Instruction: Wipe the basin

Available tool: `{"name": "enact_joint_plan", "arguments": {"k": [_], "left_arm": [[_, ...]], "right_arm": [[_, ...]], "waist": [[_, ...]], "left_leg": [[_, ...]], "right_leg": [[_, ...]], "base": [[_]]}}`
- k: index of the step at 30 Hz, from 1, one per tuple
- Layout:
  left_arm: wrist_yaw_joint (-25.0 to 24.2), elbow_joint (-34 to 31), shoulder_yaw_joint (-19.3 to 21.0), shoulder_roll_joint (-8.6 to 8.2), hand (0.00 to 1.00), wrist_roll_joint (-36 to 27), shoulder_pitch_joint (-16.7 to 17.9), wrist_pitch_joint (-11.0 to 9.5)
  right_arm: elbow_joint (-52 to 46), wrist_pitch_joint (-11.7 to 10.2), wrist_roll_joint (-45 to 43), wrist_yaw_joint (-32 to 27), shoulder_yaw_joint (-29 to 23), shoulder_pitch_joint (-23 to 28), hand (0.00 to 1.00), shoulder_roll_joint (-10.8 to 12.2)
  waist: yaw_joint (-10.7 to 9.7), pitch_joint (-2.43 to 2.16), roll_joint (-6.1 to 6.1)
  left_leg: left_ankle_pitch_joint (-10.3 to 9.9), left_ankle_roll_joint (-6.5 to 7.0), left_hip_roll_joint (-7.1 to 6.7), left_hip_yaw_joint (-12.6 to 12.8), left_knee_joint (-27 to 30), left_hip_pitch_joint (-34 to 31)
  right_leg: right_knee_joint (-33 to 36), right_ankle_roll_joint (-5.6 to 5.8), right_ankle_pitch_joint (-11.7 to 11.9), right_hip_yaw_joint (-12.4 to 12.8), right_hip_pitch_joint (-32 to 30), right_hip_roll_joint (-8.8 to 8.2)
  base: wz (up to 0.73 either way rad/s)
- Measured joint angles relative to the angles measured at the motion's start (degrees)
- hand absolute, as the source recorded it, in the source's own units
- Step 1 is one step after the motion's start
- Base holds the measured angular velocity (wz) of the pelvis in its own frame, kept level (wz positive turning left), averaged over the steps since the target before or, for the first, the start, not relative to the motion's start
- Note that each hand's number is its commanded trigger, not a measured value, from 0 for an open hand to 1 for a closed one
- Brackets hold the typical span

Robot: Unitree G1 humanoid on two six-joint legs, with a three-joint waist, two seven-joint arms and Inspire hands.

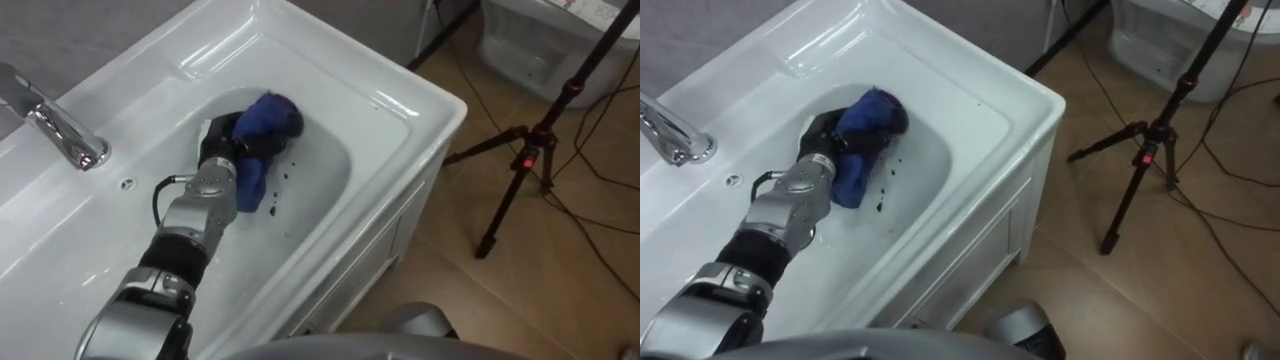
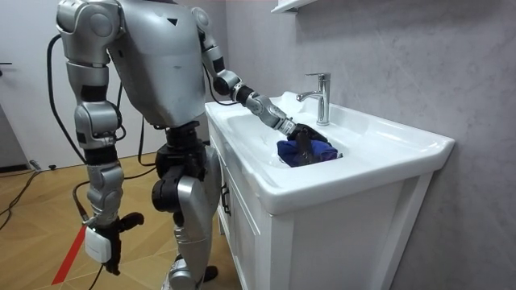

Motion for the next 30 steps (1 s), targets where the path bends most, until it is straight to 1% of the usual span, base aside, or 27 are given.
{"name": "enact_joint_plan", "arguments": {"k": [3,5,8,9,11,12,13,15,17,18,20,21,24,25,27,30], "left_arm": [[-0.49,-0.28,-0.34,0.04,1.0,2.64,-0.01,-0.04],[-1.08,-0.04,-0.56,0.07,1.0,3.8,-0.02,-0.44],[-3.17,0.1,-1.16,0.1,1.0,4.91,-0.01,-0.66],[-4.28,0.12,-1.71,0.17,1.0,5.07,0.0,-0.66],[-5.86,1.14,-1.96,0.26,1.0,5.52,0.06,-1.53],[-6.68,1.94,-2.47,0.35,1.0,5.89,0.29,-2.45],[-6.86,2.2,-3.02,0.47,1.0,6.06,0.48,-2.84],[-7.96,2.51,-5.75,1.38,1.0,7.5,1.47,-3.93],[-9.54,3.65,-6.72,1.67,1.0,9.29,1.85,-4.35],[-10.59,4.22,-6.72,1.68,1.0,11.17,2.48,-4.51],[-11.25,4.77,-6.71,1.43,1.0,14.24,3.11,-4.9],[-11.29,4.76,-6.7,1.39,1.0,15.68,3.99,-5.34],[-11.5,5.21,-6.66,0.93,1.0,18.15,5.07,-6.35],[-11.51,5.4,-6.66,0.88,1.0,18.33,5.25,-6.52],[-11.52,5.81,-6.66,0.89,1.0,18.34,5.56,-7.44],[-11.59,5.77,-6.67,0.92,1.0,18.34,6.17,-8.87]], "right_arm": [[-0.03,0.02,-0.18,0.13,1.13,-0.33,0.0,0.0],[-0.02,0.02,-0.18,0.48,2.3,-0.68,0.0,0.0],[0.0,0.02,-0.22,1.33,2.33,-1.0,0.0,0.01],[-0.01,0.03,-0.21,1.48,2.29,-0.99,0.0,0.01],[-0.15,0.05,-0.23,1.68,2.23,-1.0,0.0,0.0],[-0.27,0.15,-0.21,1.81,2.28,-1.0,0.0,0.0],[-0.38,0.28,-0.22,1.87,2.31,-1.01,0.0,0.0],[-1.26,0.83,-0.26,2.01,3.05,-1.12,0.0,0.13],[-1.19,0.83,-0.77,2.55,3.41,-1.46,0.0,0.11],[-1.18,0.79,-0.82,2.7,3.36,-1.71,0.0,0.11],[-1.13,0.75,-0.83,3.09,3.32,-1.82,0.0,0.12],[-1.14,0.75,-0.72,3.11,3.36,-1.96,0.0,0.13],[-1.05,0.82,-0.45,3.5,3.46,-2.07,0.0,0.13],[-1.04,0.83,-0.4,3.63,3.45,-2.06,0.0,0.12],[-1.06,0.82,-0.41,3.78,3.46,-2.07,0.0,0.16],[-1.31,0.82,-0.18,3.89,3.6,-2.06,0.0,0.16]], "waist": [[-0.01,0.05,-0.07],[0.09,0.06,-0.09],[0.56,0.07,-0.09],[0.9,0.08,-0.06],[1.15,0.08,-0.06],[1.22,0.08,-0.08],[1.29,0.08,-0.07],[2.18,0.07,-0.1],[3.03,0.05,-0.27],[3.51,0.12,-0.5],[4.2,0.01,-0.86],[4.68,0.04,-1.01],[6.22,0.0,-1.35],[6.64,-0.02,-1.44],[7.65,-0.08,-2.02],[8.77,-0.3,-2.71]], "left_leg": [[0.0,0.0,0.02,-0.19,0.0,-0.12],[0.0,0.0,0.08,-0.24,0.03,-0.1],[0.0,0.0,0.03,-0.73,0.09,0.01],[0.0,0.0,-0.3,-0.92,0.06,0.08],[0.0,0.0,-0.4,-1.28,-0.03,0.15],[0.0,0.0,-0.44,-1.52,-0.03,0.23],[0.0,0.0,-0.47,-1.61,-0.02,0.25],[0.0,0.0,-0.59,-1.69,-0.03,0.36],[0.0,0.01,-0.68,-1.69,-0.04,0.72],[0.01,0.02,-0.71,-1.68,-0.05,1.07],[0.01,0.02,-0.74,-1.72,0.01,1.52],[0.01,0.02,-0.79,-1.77,0.06,1.67],[0.02,0.03,-0.79,-1.93,0.09,1.71],[0.02,0.03,-0.77,-1.95,0.1,1.72],[0.02,0.03,-0.73,-2.05,-0.05,1.72],[0.01,0.02,-0.68,-2.04,-0.17,1.72]], "right_leg": [[-0.05,0.01,-0.01,-0.29,-0.02,-0.03],[-0.05,0.01,-0.01,-0.38,0.07,0.0],[-1.15,0.02,0.0,-0.46,0.9,-0.02],[-1.2,0.02,0.0,-0.47,1.07,-0.03],[-1.75,0.03,0.02,-0.49,1.63,-0.07],[-1.75,0.04,0.02,-0.95,2.01,-0.14],[-1.75,0.04,0.02,-1.15,2.06,-0.19],[-1.88,0.06,0.0,-1.36,1.99,-0.31],[-1.91,0.12,-0.03,-1.35,2.31,-0.37],[-1.93,0.16,-0.09,-1.28,2.7,-0.39],[-1.86,0.2,-0.3,-1.25,3.12,-0.41],[-1.8,0.2,-0.53,-1.13,3.07,-0.44],[-1.52,0.23,-0.69,-1.19,2.97,-0.44],[-1.48,0.22,-0.69,-1.18,2.95,-0.41],[-1.42,0.19,-0.71,-1.3,2.96,-0.31],[-1.47,0.15,-0.69,-1.36,2.96,-0.23]], "base": [[0.03],[0.04],[0.07],[0.08],[0.09],[0.09],[0.1],[0.03],[0.0],[0.0],[0.0],[0.0],[0.0],[0.0],[0.0],[0.0]]}}
